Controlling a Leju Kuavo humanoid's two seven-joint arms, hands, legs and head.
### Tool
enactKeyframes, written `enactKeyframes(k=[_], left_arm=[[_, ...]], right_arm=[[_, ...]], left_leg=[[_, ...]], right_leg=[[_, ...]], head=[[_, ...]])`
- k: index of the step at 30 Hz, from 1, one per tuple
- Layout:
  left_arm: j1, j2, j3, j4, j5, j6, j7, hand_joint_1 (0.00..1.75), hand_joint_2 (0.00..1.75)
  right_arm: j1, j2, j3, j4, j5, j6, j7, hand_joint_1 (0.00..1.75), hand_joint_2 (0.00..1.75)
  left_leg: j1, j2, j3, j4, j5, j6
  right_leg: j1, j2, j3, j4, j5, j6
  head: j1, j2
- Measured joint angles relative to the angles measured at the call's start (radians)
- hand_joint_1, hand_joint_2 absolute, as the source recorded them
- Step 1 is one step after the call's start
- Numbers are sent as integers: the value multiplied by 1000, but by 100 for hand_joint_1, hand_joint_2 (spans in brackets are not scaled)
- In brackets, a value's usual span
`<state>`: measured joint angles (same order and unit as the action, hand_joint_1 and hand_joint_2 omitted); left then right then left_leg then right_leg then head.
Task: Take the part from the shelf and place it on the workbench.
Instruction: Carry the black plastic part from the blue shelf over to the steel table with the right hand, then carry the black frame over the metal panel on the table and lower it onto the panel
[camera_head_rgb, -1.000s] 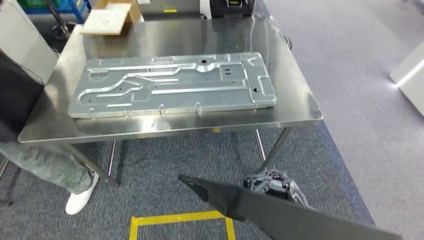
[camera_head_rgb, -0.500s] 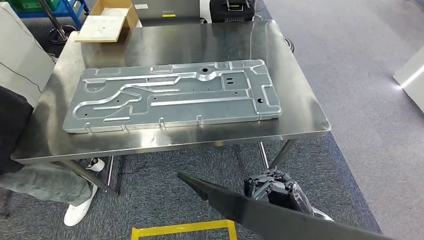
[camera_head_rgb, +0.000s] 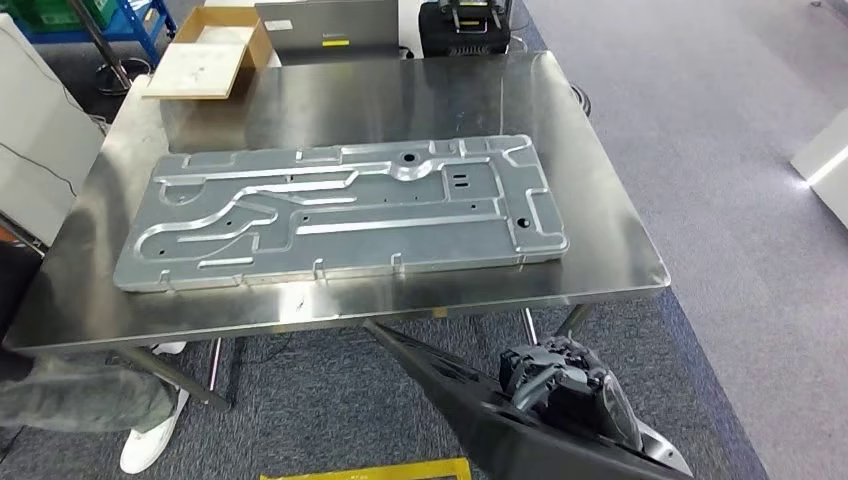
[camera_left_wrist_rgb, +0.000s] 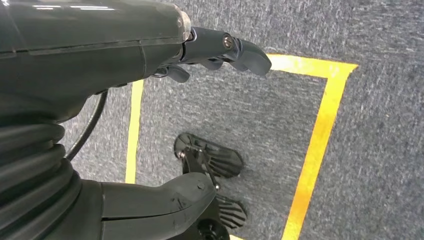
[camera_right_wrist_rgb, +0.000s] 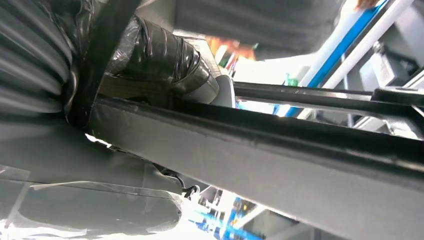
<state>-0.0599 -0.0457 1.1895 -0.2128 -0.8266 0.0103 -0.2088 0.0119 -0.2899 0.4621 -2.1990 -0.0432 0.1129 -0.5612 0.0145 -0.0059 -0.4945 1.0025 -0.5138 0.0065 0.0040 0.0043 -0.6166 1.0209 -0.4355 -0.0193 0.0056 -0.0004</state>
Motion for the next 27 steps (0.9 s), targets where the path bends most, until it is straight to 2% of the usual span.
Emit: enactKeyframes(k=[1, 3, 6, 7, 8, 9, 10, 11, 13, 15, 17, 19, 21, 22, 23, 24, 26, 27], left_arm=[[0, 0, 1, 0, 0, 0, -2, 0, 175], [-3, -1, 2, 0, 0, 0, -4, 0, 175], [-4, -2, 2, 0, 0, -1, -5, 0, 175], [-2, -2, 3, 0, 0, 0, -5, 0, 175], [-1, -2, 3, 0, 0, 0, -5, 0, 175], [-1, -2, 3, 0, 0, 0, -5, 0, 175], [-1, -2, 3, 0, 0, 0, -5, 0, 175], [-2, -2, 3, 0, 0, 0, -5, 0, 175], [-2, -1, 3, 0, -6, -3, -6, 0, 175], [-1, 2, 1, 0, -24, -14, -6, 0, 175], [-6, 4, -5, 0, -45, -29, -6, 0, 175], [-15, 6, -10, 0, -61, -41, -6, 0, 175], [-18, 8, -15, 0, -72, -49, -6, 0, 175], [-18, 8, -18, 0, -77, -52, -6, 0, 175], [-18, 9, -21, 0, -83, -54, -6, 0, 175], [-17, 9, -25, 0, -90, -55, -6, 0, 175], [-17, 9, -34, 0, -106, -58, -7, 0, 175], [-18, 10, -38, 0, -115, -60, -7, 0, 175]], right_arm=[[1, 0, -1, -4, 4, -5, -1, 173, 175], [2, 0, -3, -11, 8, -7, -2, 173, 175], [4, 0, -3, -14, 9, -7, -3, 173, 175], [5, 0, -3, -14, 10, -7, -3, 173, 175], [5, 0, -3, -15, 10, -7, -3, 173, 175], [6, 0, -3, -15, 10, -7, -3, 173, 175], [6, 0, -3, -15, 10, -7, -4, 173, 175], [6, 0, -3, -15, 10, -8, -4, 173, 175], [0, -1, -5, -14, -4, -15, 5, 173, 175], [-56, -10, -21, -3, -71, -19, 48, 173, 175], [-179, -30, -78, 30, -182, 2, 128, 173, 175], [-321, -44, -161, 90, -241, 30, 212, 173, 175], [-427, -50, -225, 161, -213, 36, 267, 173, 175], [-460, -54, -247, 197, -170, 31, 277, 173, 175], [-482, -61, -266, 232, -114, 23, 274, 173, 175], [-496, -70, -282, 267, -42, 12, 267, 173, 175], [-531, -87, -292, 341, 152, -21, 258, 173, 175], [-560, -91, -280, 387, 278, -45, 265, 173, 175]], left_leg=[[-1, 1, 1, 10, -3, -4], [0, 1, -25, 70, -34, -8], [2, 1, -127, 248, -118, -14], [2, 1, -151, 278, -124, -15], [2, 2, -156, 268, -106, -15], [2, 2, -143, 224, -70, -13], [2, 2, -117, 154, -23, -9], [-1, 2, -92, 89, 7, -4], [-6, 2, -66, 10, 33, 6], [-8, 3, -67, 1, 36, 14], [-4, 9, -63, -7, 52, 25], [-1, 15, -62, -12, 61, 34], [-1, 14, -64, -12, 62, 37], [0, 13, -64, -11, 62, 36], [0, 10, -63, -11, 61, 36], [1, 6, -61, -10, 60, 34], [2, -1, -58, -8, 55, 27], [2, -2, -59, -6, 54, 21]], right_leg=[[-3, 1, 8, -6, 2, -4], [-8, 0, 24, -15, -1, -13], [-5, -1, 30, -16, -9, -23], [-4, 0, 31, -16, -12, -24], [-3, 2, 34, -15, -15, -24], [-2, 3, 38, -13, -18, -23], [-1, 3, 43, -12, -21, -22], [0, 3, 47, -11, -24, -19], [2, 3, 47, -8, -28, -10], [2, 7, 42, -6, -28, 1], [0, 9, 35, 9, -38, 13], [-7, 5, -1, 92, -88, 24], [-14, 2, -62, 223, -147, 36], [-18, 1, -83, 264, -154, 41], [-22, 1, -87, 269, -141, 44], [-25, 1, -72, 233, -110, 47], [-29, 0, -12, 100, -35, 47], [-27, 1, 11, 44, -15, 44]], head=[[0, 0], [0, 0], [0, 0], [-1, 0], [-1, 0], [-1, 0], [-1, 0], [-1, 0], [-1, 0], [-1, 0], [-1, 0], [-1, 0], [-1, 0], [-1, 0], [-1, 0], [-1, 0], [-1, 0], [-1, 0]])
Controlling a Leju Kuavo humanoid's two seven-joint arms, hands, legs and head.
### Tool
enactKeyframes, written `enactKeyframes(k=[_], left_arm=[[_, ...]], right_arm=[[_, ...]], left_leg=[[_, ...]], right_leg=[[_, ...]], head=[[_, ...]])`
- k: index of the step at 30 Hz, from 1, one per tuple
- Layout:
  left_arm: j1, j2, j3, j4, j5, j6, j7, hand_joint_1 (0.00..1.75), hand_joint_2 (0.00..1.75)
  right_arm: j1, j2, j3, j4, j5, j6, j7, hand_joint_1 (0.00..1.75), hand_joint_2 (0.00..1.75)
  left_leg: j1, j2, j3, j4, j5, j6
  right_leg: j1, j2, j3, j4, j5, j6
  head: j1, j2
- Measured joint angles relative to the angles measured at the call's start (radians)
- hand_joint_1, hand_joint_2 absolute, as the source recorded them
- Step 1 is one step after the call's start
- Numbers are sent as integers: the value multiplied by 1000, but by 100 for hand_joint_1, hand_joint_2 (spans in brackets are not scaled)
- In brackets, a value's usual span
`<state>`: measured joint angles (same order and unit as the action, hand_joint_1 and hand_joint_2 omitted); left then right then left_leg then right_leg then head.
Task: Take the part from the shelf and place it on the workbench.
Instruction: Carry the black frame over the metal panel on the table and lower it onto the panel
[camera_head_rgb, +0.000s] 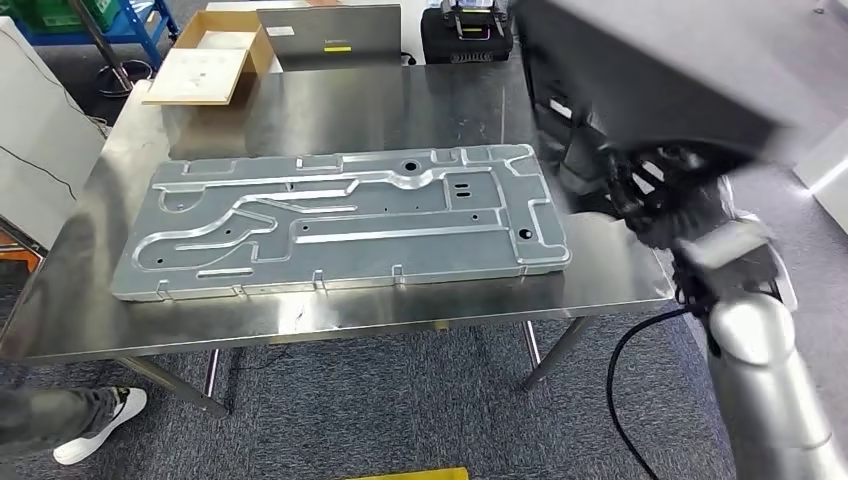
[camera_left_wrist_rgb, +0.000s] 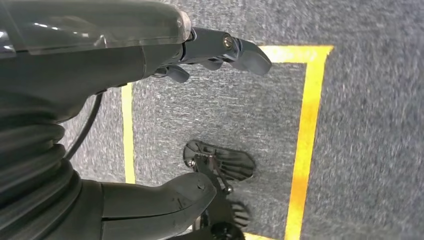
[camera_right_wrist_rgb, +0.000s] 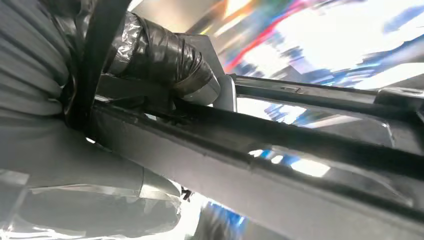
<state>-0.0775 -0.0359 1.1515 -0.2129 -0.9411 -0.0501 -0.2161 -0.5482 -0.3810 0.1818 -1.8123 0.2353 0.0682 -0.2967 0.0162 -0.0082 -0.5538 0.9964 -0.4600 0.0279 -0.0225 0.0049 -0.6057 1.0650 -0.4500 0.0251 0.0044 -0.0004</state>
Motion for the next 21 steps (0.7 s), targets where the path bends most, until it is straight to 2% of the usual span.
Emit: enactKeyframes(k=[1, 3, 5, 6, 7, 9, 10, 11, 12, 13, 14, 15, 16, 17, 20, 21], left_arm=[[-2, 1, -5, 0, -7, -3, -1, 0, 175], [-8, 3, -14, 0, -18, -8, -1, 0, 175], [-14, 4, -21, 0, -26, -12, -1, 0, 175], [-16, 4, -22, 0, -29, -13, -1, 0, 175], [-17, 4, -24, 0, -32, -13, -1, 0, 175], [-17, 5, -27, 0, -36, -13, -1, 0, 175], [-17, 5, -30, 0, -39, -14, 0, 0, 175], [-17, 5, -32, 0, -42, -15, 0, 0, 175], [-17, 5, -35, 0, -44, -16, 0, 0, 175], [-18, 6, -37, 0, -47, -17, 0, 0, 175], [-18, 6, -40, 0, -50, -18, 0, 0, 175], [-19, 7, -41, 0, -52, -18, 0, 0, 175], [-20, 8, -43, 0, -54, -19, 0, 0, 175], [-22, 9, -43, 0, -55, -19, 0, 0, 175], [-27, 11, -44, 0, -56, -22, -1, 0, 175], [-29, 11, -45, 0, -56, -23, -1, 0, 175]], right_arm=[[-36, 2, 23, 52, 135, -27, 11, 173, 175], [-106, 17, 83, 156, 348, -74, 39, 173, 175], [-161, 34, 143, 236, 430, -105, 65, 173, 175], [-187, 44, 170, 272, 446, -117, 78, 173, 175], [-212, 56, 192, 305, 456, -127, 88, 173, 175], [-253, 75, 229, 370, 476, -139, 104, 173, 175], [-270, 82, 246, 405, 490, -138, 110, 173, 175], [-286, 86, 264, 442, 508, -133, 114, 173, 175], [-302, 89, 283, 481, 531, -126, 116, 173, 175], [-320, 93, 305, 525, 561, -116, 118, 173, 175], [-339, 97, 327, 568, 593, -106, 119, 173, 175], [-360, 103, 352, 615, 628, -97, 119, 173, 175], [-385, 114, 380, 668, 665, -87, 119, 173, 175], [-409, 127, 411, 725, 700, -81, 120, 173, 175], [-461, 172, 506, 877, 758, -75, 127, 173, 175], [-471, 185, 529, 913, 763, -76, 129, 173, 175]], left_leg=[[-1, 1, -3, 0, 0, -7], [-3, 4, -8, -2, 3, -19], [-1, 6, -12, 3, -4, -29], [0, 6, -24, 29, -21, -34], [1, 5, -47, 77, -47, -36], [1, 5, -119, 218, -106, -40], [1, 5, -152, 276, -120, -41], [1, 5, -171, 302, -116, -41], [1, 5, -171, 288, -92, -39], [1, 5, -151, 235, -53, -35], [0, 6, -119, 159, -10, -31], [-2, 5, -89, 90, 19, -27], [-4, 5, -67, 39, 36, -24], [-6, 5, -56, 13, 40, -22], [-5, 5, -51, 2, 39, -14], [-2, 5, -49, -1, 41, -8]], right_leg=[[3, 1, 11, -33, 8, -5], [9, 2, 9, -48, 4, -15], [6, 2, 10, -56, 8, -28], [4, 0, 12, -60, 9, -36], [3, -1, 14, -64, 10, -42], [7, -3, 15, -64, 9, -49], [9, -3, 16, -64, 8, -51], [12, -4, 18, -64, 7, -53], [14, -5, 21, -64, 5, -53], [16, -5, 24, -64, 2, -53], [17, -5, 28, -63, -1, -52], [19, -5, 30, -62, -3, -50], [21, -4, 30, -60, -5, -47], [23, -2, 27, -59, -5, -44], [23, 0, 23, -58, -7, -31], [21, 0, 18, -45, -18, -26]], head=[[0, 0], [-1, 0], [-1, 0], [-1, 0], [-1, 0], [-1, 0], [-1, 0], [-1, 0], [-1, 0], [-1, 0], [-1, 0], [-1, 0], [-1, 0], [-1, 0], [-1, 0], [-1, 0]])
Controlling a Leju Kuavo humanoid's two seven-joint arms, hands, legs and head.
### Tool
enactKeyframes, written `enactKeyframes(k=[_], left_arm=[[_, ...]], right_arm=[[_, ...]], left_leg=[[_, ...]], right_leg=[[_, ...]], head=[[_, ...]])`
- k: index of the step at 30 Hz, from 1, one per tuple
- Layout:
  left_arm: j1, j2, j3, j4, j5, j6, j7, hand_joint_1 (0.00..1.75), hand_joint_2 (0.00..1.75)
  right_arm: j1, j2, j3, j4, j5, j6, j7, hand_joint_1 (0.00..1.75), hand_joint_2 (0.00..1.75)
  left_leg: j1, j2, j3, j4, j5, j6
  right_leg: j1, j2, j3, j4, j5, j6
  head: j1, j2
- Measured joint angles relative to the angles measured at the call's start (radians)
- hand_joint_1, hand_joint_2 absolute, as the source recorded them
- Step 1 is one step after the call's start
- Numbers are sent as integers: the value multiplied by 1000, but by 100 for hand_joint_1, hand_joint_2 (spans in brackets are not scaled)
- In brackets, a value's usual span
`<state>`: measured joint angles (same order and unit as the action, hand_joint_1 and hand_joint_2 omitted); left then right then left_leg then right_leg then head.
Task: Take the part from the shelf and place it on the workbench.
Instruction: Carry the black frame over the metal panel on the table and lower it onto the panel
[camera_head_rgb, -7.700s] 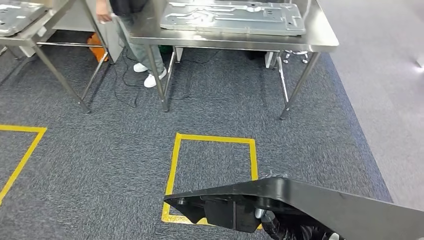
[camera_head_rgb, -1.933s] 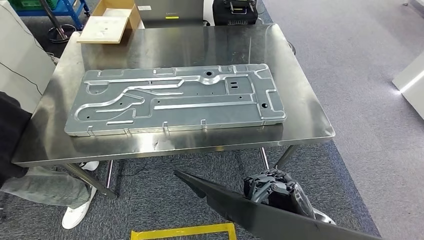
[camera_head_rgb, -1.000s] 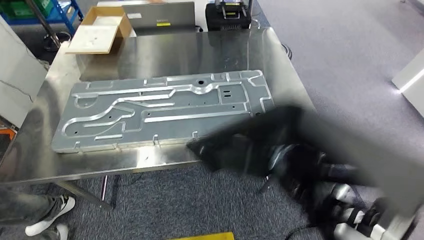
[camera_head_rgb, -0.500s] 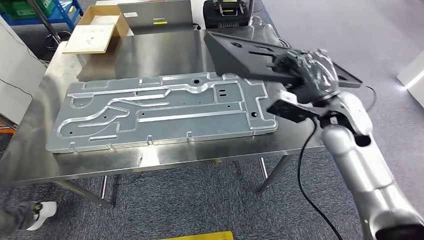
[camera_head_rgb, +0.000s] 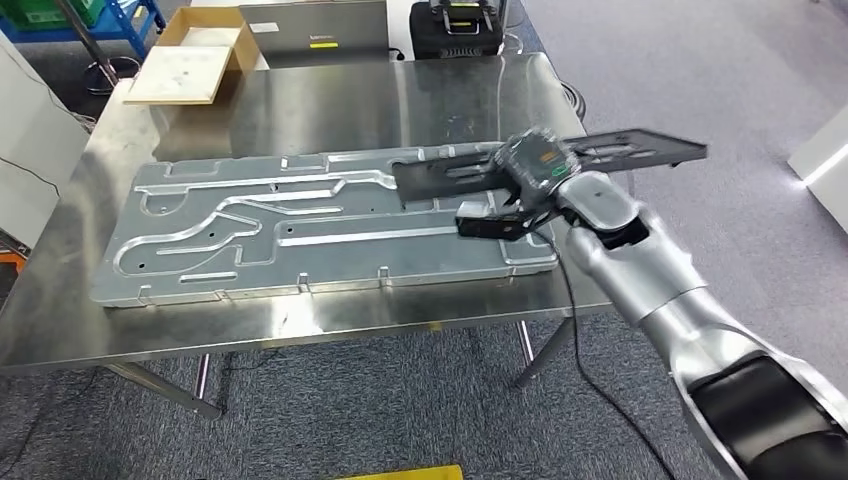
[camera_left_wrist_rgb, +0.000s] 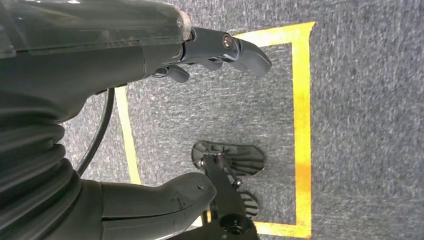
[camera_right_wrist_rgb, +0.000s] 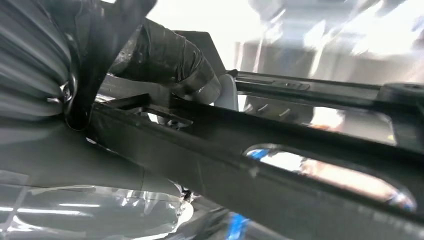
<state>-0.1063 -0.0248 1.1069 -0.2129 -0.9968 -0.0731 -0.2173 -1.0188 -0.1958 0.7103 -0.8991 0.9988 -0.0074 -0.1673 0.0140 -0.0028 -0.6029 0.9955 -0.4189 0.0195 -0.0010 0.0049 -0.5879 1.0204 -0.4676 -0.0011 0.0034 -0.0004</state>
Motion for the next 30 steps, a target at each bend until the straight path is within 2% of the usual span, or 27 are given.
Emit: enactKeyframes(k=[1, 2, 4, 5, 6, 7, 9, 10, 11, 14, 16, 17, 19, 20, 21, 22, 24, 25, 27, 30], left_arm=[[-2, 0, 0, 0, 0, 0, 0, 0, 175], [-4, 0, 0, 0, -1, -1, 0, 0, 175], [-5, 0, -1, 0, -6, -1, -1, 0, 175], [-5, 0, -2, 0, -8, -2, -1, 0, 175], [-5, 0, -3, 0, -12, -4, -1, 0, 175], [-6, 0, -5, 0, -15, -7, -1, 0, 175], [-11, 0, -12, 0, -21, -16, -4, 0, 175], [-15, 0, -16, 0, -23, -21, -6, 0, 175], [-21, 0, -20, 0, -25, -27, -8, 0, 175], [-33, -4, -27, 0, -30, -32, -14, 0, 175], [-36, -7, -28, 0, -31, -34, -16, 0, 175], [-37, -8, -29, 0, -32, -36, -17, 0, 175], [-37, -9, -31, 0, -33, -38, -21, 0, 175], [-36, -9, -32, 0, -33, -39, -23, 0, 175], [-35, -9, -33, 0, -33, -39, -24, 0, 175], [-34, -10, -34, 0, -33, -39, -26, 0, 175], [-33, -10, -35, 0, -33, -39, -28, 0, 175], [-34, -10, -35, 0, -33, -39, -30, 0, 175], [-34, -11, -39, 0, -33, -39, -31, 0, 175], [-31, -13, -45, 0, -33, -39, -33, 0, 175]], right_arm=[[-9, 12, 17, 31, 4, 0, 2, 173, 175], [-17, 24, 29, 58, 9, 1, 4, 173, 175], [-31, 53, 54, 111, 28, 8, 16, 173, 175], [-35, 70, 67, 137, 38, 13, 27, 173, 175], [-39, 91, 83, 166, 48, 20, 40, 173, 175], [-43, 114, 98, 194, 56, 26, 54, 173, 175], [-56, 164, 124, 256, 66, 41, 83, 173, 175], [-63, 190, 135, 287, 68, 47, 96, 173, 175], [-66, 217, 144, 319, 70, 50, 109, 173, 175], [-67, 285, 163, 395, 72, 45, 139, 173, 175], [-70, 317, 169, 428, 74, 42, 147, 173, 175], [-72, 331, 171, 441, 75, 40, 149, 173, 175], [-74, 354, 174, 467, 75, 30, 158, 173, 175], [-74, 366, 174, 479, 73, 19, 170, 173, 175], [-74, 376, 174, 490, 71, 4, 184, 173, 175], [-74, 386, 174, 500, 68, -11, 201, 173, 175], [-75, 401, 174, 513, 63, -34, 225, 173, 175], [-77, 406, 174, 517, 61, -41, 232, 173, 175], [-83, 412, 172, 527, 60, -47, 238, 173, 175], [-87, 419, 171, 540, 60, -48, 240, 173, 175]], left_leg=[[3, 0, 2, -3, 1, 6], [4, 0, 3, -4, 2, 10], [4, -2, 3, -4, 0, 15], [4, -3, 4, -3, -1, 15], [4, -4, 4, -2, -3, 14], [4, -4, 6, 0, -6, 12], [3, -4, 9, 4, -13, 3], [2, -3, 10, 6, -16, -1], [0, -2, 10, 6, -17, -6], [1, -1, 14, -2, -18, -24], [4, -1, 3, 29, -43, -35], [6, 0, -17, 74, -70, -38], [7, -1, -79, 207, -129, -44], [7, -1, -107, 261, -144, -47], [7, 0, -121, 284, -141, -48], [8, 0, -116, 267, -120, -49], [9, 0, -61, 142, -50, -47], [8, 0, -30, 76, -27, -45], [5, -2, 2, 8, -10, -35], [5, -4, 4, 6, -10, -15]], right_leg=[[-2, -1, -13, 31, -20, 5], [-4, -1, -38, 85, -48, 9], [-7, -2, -108, 223, -104, 15], [-9, -2, -136, 271, -114, 18], [-11, -2, -147, 279, -101, 18], [-13, -2, -140, 248, -70, 17], [-12, -2, -85, 113, 9, 11], [-10, -2, -59, 55, 31, 8], [-7, -2, -43, 17, 41, 4], [-1, -1, -31, -8, 40, -10], [-5, -2, -24, -20, 44, -25], [-7, -2, -21, -23, 46, -31], [-6, -2, -19, -24, 45, -37], [-5, -1, -19, -23, 44, -38], [-4, 0, -19, -22, 43, -38], [-4, 1, -18, -20, 42, -38], [-5, 4, -16, -17, 38, -33], [-3, 5, -16, -14, 36, -29], [1, 5, -18, -10, 33, -20], [1, 5, -23, -1, 25, -6]], head=[[0, 0], [0, 0], [0, 0], [0, 0], [0, 0], [0, 0], [0, 0], [0, 0], [0, 0], [-1, 0], [-1, 0], [-1, 0], [-1, 0], [-1, 0], [-1, 0], [-1, 0], [-1, 0], [-1, 0], [0, 0], [0, 0]])
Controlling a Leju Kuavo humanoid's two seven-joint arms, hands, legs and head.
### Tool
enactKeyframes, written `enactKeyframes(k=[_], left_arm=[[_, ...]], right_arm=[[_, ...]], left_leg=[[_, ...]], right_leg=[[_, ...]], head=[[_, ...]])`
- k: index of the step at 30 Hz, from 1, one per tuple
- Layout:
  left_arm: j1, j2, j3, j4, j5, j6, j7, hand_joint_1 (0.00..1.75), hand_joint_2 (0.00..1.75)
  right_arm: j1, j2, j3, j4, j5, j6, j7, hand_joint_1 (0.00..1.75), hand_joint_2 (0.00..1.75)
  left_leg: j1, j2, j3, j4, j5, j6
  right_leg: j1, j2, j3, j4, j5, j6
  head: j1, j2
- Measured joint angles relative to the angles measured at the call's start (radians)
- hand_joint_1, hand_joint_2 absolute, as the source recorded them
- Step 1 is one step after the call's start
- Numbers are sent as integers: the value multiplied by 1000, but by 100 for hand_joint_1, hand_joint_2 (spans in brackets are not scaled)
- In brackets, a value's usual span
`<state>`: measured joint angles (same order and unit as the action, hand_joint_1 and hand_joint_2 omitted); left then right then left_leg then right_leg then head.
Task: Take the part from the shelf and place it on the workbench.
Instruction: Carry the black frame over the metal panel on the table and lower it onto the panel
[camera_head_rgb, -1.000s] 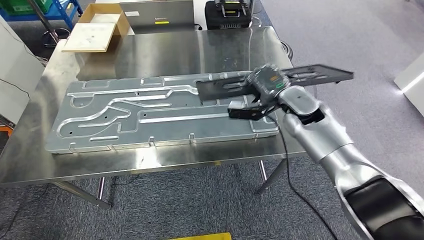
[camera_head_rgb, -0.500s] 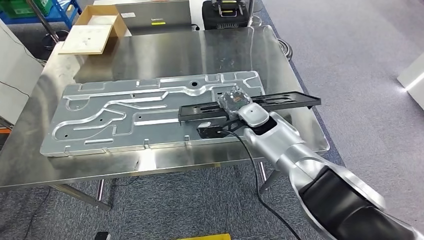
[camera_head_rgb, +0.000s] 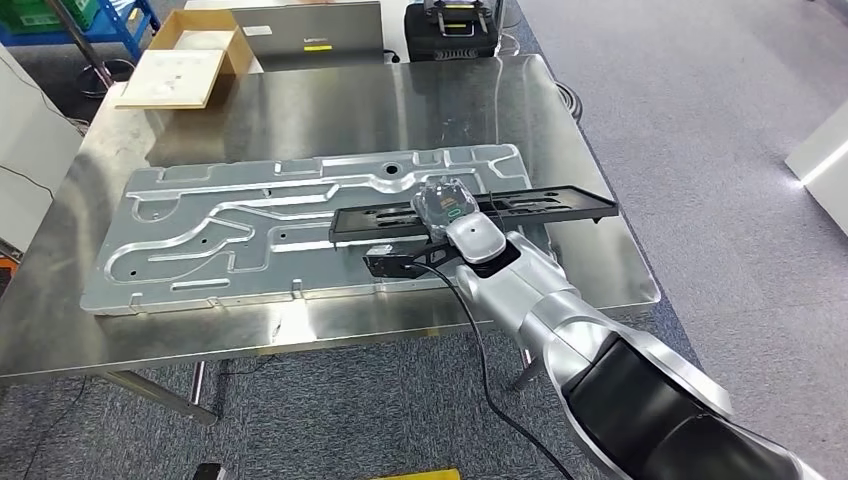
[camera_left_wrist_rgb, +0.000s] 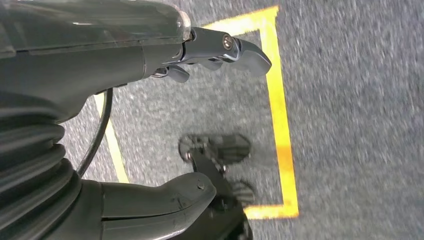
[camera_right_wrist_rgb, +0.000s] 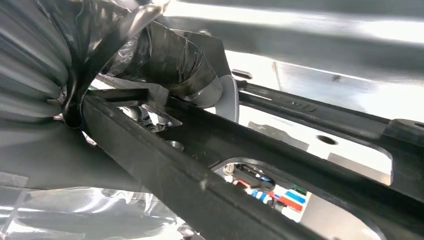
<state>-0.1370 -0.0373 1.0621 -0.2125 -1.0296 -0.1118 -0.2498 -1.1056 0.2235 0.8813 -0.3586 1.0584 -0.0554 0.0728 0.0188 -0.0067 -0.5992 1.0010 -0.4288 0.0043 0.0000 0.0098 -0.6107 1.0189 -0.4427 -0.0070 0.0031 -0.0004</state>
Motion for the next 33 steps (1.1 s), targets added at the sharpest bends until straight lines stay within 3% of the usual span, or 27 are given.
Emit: enactKeyframes(k=[2, 4, 5, 6, 7, 8, 9, 11, 13, 16, 18, 20, 21, 22, 23, 25, 27, 31, 33], left_arm=[[0, -2, -2, 0, 0, 0, -1, 0, 175], [0, -3, -3, 0, 0, 0, -2, 0, 175], [1, -3, -4, 0, 1, 0, -2, 0, 175], [3, -3, -4, 0, 2, 0, -4, 0, 175], [6, -3, -4, 0, 2, 2, -6, 0, 175], [9, -3, -4, 0, 3, 3, -9, 0, 175], [12, -4, -4, 0, 3, 6, -12, 0, 175], [15, -7, -4, 0, 0, 13, -17, 0, 87], [16, -9, -5, 0, -7, 21, -16, 0, 0], [15, -8, -10, 0, -24, 30, -7, 0, 0], [12, -8, -17, 0, -35, 33, 0, 0, 0], [9, -8, -25, 0, -40, 34, 3, 0, 0], [8, -8, -28, 0, -40, 34, 4, 0, 0], [7, -8, -30, 0, -41, 34, 5, 0, 0], [6, -8, -30, 0, -41, 34, 6, 0, 0], [4, -8, -31, 0, -42, 34, 6, 0, 0], [0, -8, -33, 0, -42, 34, 7, 0, 0], [-2, -8, -38, 0, -42, 34, 8, 0, 0], [-6, -9, -42, 0, -42, 33, 7, 0, 0]], right_arm=[[-1, 3, 0, 5, 0, -2, 1, 173, 175], [-1, 3, -1, 11, 0, -17, 12, 173, 175], [-1, 3, -2, 15, 0, -32, 26, 130, 131], [0, 3, -5, 19, 0, -53, 45, 86, 87], [-1, 3, -8, 23, 2, -82, 68, 43, 44], [-4, 2, -13, 26, 5, -111, 89, 0, 0], [-8, 1, -19, 29, 9, -137, 105, 0, 0], [-22, -2, -30, 33, 19, -173, 120, 0, 0], [-30, -5, -39, 37, 31, -189, 123, 0, 0], [-36, -9, -53, 38, 39, -220, 114, 0, 0], [-46, -9, -66, 33, 31, -260, 91, 0, 0], [-57, -9, -81, 25, 13, -282, 64, 0, 0], [-61, -9, -89, 21, 5, -285, 55, 0, 0], [-65, -9, -96, 17, 0, -284, 49, 0, 0], [-68, -8, -102, 13, -4, -284, 46, 0, 0], [-77, -8, -110, 7, -7, -284, 43, 0, 0], [-86, -8, -118, 3, -10, -284, 42, 0, 0], [-90, -8, -134, -4, -33, -284, 21, 0, 0], [-91, -8, -163, -15, -88, -273, -24, 0, 0]], left_leg=[[3, 1, 1, -3, 3, 13], [2, 2, 1, -3, 2, 20], [1, 2, 1, -2, 1, 21], [0, 1, 1, -1, 0, 22], [0, 1, 2, 0, -1, 22], [0, 0, 5, 1, -3, 21], [-1, 0, 8, 1, -5, 20], [-4, 0, 10, 2, -9, 14], [-5, 0, 11, 1, -10, 5], [-5, 2, 8, 11, -24, -9], [-2, 3, -31, 100, -79, -16], [2, 3, -94, 237, -138, -23], [3, 3, -114, 278, -146, -26], [4, 3, -115, 280, -134, -29], [6, 4, -98, 243, -104, -31], [7, 4, -28, 101, -36, -32], [5, 3, 15, 12, -11, -25], [5, 1, 16, 0, -8, 1], [8, 3, 15, -3, -4, 13]], right_leg=[[-3, -2, -26, 60, -41, 11], [-6, -4, -87, 193, -106, 18], [-6, -4, -118, 255, -127, 20], [-6, -4, -136, 288, -130, 20], [-6, -4, -135, 280, -113, 18], [-5, -4, -115, 234, -79, 14], [-3, -4, -82, 161, -39, 7], [4, -4, -23, 38, 9, -7], [9, -4, -6, 0, 12, -15], [1, -5, 3, -19, 19, -24], [-5, -7, 8, -28, 24, -31], [-5, -8, 7, -26, 23, -34], [-4, -8, 7, -24, 22, -34], [-5, -8, 7, -22, 21, -33], [-5, -8, 8, -20, 19, -31], [-5, -6, 10, -15, 15, -24], [-2, -5, 8, -9, 12, -14], [-3, -5, -2, 6, 2, 4], [-6, -5, -37, 86, -50, 13]], head=[[0, 0], [0, 0], [0, 0], [0, 0], [0, 0], [0, 0], [0, 0], [0, 0], [1, 0], [1, 0], [0, 0], [0, 0], [0, 0], [0, 0], [0, 0], [0, 0], [1, 0], [1, 0], [1, 0]])
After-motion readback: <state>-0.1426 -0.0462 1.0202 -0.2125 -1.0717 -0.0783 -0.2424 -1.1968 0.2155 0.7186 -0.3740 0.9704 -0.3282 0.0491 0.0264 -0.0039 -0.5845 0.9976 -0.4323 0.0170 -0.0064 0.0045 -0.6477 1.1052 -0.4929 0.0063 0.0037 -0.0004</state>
